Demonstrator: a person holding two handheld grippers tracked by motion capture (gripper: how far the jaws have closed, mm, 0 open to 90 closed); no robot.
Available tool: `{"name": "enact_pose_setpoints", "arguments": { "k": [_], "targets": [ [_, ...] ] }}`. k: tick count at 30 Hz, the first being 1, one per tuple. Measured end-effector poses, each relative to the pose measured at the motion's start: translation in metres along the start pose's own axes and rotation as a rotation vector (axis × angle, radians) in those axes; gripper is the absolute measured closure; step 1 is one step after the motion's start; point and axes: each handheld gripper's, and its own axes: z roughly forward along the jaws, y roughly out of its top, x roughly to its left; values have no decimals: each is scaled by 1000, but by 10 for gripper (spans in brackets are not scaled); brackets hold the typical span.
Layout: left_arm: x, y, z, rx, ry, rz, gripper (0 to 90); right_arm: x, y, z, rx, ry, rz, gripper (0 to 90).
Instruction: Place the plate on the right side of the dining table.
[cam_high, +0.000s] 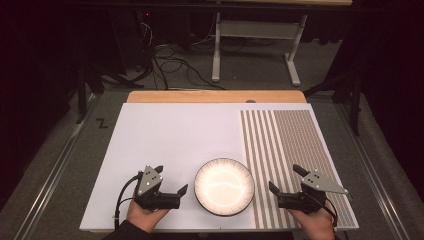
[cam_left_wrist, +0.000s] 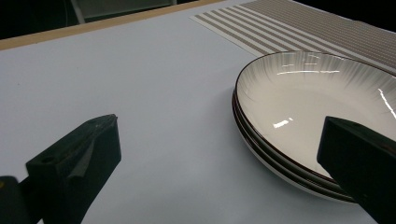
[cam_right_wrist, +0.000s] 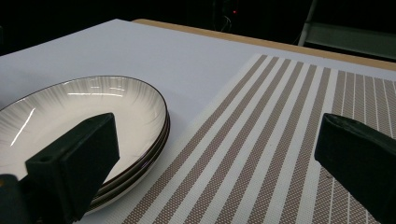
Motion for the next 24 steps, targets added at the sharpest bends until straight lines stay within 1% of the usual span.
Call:
{"name": "enact_pose_setpoints", "arguments": {
  "k": [1, 3, 4, 8, 10, 14, 16, 17, 18, 20, 22, 24],
  "targets": [
    [0, 0, 0, 0, 3, 7, 6, 0, 0, 0, 0, 0, 0, 6],
    [0, 1, 0, -5, 3, 3, 8, -1, -1, -1, -1, -1, 6, 8],
    [1, 1, -1, -8, 6, 3, 9, -1, -1, -1, -2, -1, 0, 8],
    [2, 1, -1, -6, 0, 0, 10, -1, -1, -2, -8, -1, 7, 8],
    [2, 0, -1, -1, -3, 6, 16, -1, -1, -1, -2, 2, 9, 10],
    [2, 1, -1, -6, 0, 3, 17, 1, -2, 0, 0, 7, 3, 27],
    [2, 1, -1, -5, 0, 3, 16, 1, -2, -2, -4, 8, -5, 107],
    [2, 1, -1, 1, -3, 3, 16, 1, -2, -2, -4, 8, -5, 107],
    [2, 1, 0, 7, -8, 1, 16, 1, -2, -2, 0, 9, -6, 140],
    [2, 1, 0, 6, -5, 2, 16, 2, -1, -2, 11, 19, 0, 182],
    [2, 1, 0, 8, -2, 5, 17, 3, -1, -2, 8, 17, -9, 190],
    [2, 1, 0, 9, -4, 5, 17, 4, 0, -2, 10, 22, -13, 217]
  ]
}}
